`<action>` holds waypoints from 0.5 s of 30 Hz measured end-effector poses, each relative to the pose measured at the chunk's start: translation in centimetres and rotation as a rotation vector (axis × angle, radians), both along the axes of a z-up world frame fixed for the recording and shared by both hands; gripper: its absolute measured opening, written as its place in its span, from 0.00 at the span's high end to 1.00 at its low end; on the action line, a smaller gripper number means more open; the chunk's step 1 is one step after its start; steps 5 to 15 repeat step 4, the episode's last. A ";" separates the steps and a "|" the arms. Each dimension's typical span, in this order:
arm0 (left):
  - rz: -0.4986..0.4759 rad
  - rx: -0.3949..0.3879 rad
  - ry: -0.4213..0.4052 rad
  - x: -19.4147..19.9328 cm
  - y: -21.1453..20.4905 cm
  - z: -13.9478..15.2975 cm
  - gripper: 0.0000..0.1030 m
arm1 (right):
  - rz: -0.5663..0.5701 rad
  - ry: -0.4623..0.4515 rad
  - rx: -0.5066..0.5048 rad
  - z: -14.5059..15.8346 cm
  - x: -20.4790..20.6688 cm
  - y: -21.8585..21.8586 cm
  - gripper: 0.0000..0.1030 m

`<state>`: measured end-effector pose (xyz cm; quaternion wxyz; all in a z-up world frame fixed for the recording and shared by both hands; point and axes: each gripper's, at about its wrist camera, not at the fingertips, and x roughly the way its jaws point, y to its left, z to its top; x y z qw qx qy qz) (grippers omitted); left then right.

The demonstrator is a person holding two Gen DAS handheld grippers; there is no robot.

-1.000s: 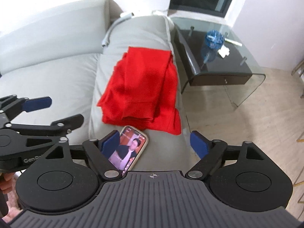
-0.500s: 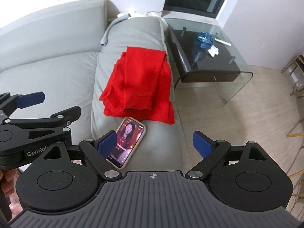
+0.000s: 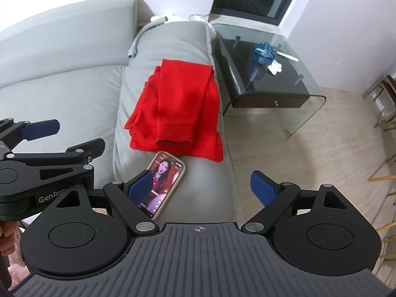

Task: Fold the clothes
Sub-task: 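Open both grippers and withdraw them from the folded red shirt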

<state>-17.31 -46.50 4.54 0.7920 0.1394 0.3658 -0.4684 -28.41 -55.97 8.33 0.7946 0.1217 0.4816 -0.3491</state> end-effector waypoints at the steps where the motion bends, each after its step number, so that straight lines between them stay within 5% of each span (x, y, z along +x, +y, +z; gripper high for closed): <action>1: 0.001 -0.001 0.002 0.0 0.0 0.0 0.32 | 0.000 -0.001 0.001 0.0 0.0 -0.1 0.13; 15: 0.002 -0.003 -0.005 0.0 0.0 -0.2 0.32 | 0.006 0.000 -0.002 0.0 0.1 -0.3 0.13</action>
